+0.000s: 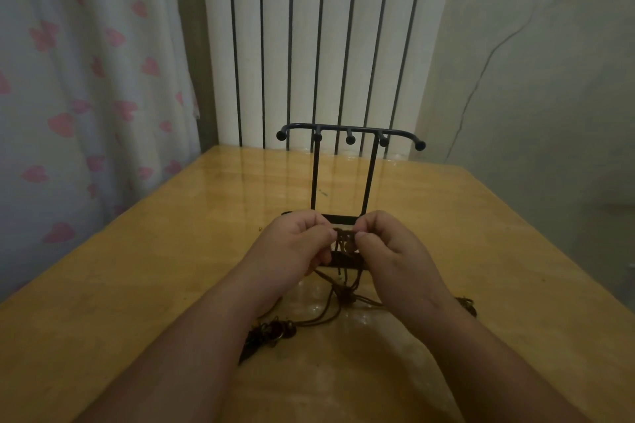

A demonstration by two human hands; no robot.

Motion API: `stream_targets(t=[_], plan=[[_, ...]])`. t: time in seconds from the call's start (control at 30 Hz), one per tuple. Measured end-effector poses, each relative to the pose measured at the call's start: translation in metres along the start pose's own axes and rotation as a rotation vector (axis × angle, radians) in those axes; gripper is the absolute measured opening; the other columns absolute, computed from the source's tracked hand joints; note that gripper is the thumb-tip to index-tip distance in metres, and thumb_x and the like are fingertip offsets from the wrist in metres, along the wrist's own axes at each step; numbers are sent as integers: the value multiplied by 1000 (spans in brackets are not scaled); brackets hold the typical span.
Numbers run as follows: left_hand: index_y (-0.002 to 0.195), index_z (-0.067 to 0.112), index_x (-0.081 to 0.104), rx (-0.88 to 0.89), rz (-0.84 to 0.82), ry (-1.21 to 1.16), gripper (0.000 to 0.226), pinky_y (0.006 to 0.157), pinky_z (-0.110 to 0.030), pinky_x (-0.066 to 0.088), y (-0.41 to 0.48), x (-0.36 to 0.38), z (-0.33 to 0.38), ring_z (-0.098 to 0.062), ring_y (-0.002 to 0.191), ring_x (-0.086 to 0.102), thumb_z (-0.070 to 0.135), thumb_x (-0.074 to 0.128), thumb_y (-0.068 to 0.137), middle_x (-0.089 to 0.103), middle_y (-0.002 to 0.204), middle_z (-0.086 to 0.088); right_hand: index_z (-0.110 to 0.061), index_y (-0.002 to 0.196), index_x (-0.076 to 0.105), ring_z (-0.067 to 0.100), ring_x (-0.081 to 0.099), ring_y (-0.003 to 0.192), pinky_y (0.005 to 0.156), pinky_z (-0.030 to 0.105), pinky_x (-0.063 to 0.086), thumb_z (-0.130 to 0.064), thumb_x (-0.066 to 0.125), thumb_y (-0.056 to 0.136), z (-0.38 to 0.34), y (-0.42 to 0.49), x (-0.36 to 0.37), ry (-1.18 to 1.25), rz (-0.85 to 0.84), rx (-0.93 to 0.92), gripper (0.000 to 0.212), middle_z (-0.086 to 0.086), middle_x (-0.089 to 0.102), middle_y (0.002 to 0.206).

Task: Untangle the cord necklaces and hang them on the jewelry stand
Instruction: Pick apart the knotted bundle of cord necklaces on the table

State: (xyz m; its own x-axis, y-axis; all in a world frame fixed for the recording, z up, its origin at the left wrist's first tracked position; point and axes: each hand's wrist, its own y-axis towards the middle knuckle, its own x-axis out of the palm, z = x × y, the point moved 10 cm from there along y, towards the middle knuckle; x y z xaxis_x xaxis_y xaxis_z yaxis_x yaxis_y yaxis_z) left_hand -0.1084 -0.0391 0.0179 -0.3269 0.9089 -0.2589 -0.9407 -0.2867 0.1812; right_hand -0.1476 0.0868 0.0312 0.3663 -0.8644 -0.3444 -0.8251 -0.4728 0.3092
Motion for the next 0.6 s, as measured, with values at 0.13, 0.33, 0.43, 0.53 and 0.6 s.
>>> stream_targets(t=[0.13,0.33,0.43,0.53,0.6], plan=[[76,19,65,-10,24,3,20,60,-32,41,1,-4,-1,-14,60,51,17,54,93,60,60,4,-25,92,61,34,63,86,76,55,55,-22,61,86,4,-1,-3,55,9,9,7,7,68,92],[73,22,62,-17,10,82,20,61,-32,41,1,-1,-2,-11,58,50,20,56,92,59,60,6,-28,95,62,23,66,80,73,44,58,-14,70,82,-4,-1,-17,3,145,-45,21,-8,71,85],[73,22,62,-34,15,100,20,60,-30,41,1,-1,-3,-9,58,50,21,56,93,60,62,4,-24,99,61,20,68,84,74,35,59,-8,65,88,3,1,-18,146,137,16,20,-1,71,89],[74,20,62,-53,8,88,20,61,-32,42,1,-1,-5,-12,60,50,19,55,92,60,62,4,-23,108,56,18,62,77,65,28,50,-4,54,92,13,0,-4,281,5,147,24,1,68,86],[74,20,62,-61,-16,90,19,62,-33,43,1,3,-6,-13,60,51,17,56,92,60,60,6,-20,107,57,17,49,65,57,29,38,-2,47,91,18,1,4,313,-57,211,26,0,59,71]])
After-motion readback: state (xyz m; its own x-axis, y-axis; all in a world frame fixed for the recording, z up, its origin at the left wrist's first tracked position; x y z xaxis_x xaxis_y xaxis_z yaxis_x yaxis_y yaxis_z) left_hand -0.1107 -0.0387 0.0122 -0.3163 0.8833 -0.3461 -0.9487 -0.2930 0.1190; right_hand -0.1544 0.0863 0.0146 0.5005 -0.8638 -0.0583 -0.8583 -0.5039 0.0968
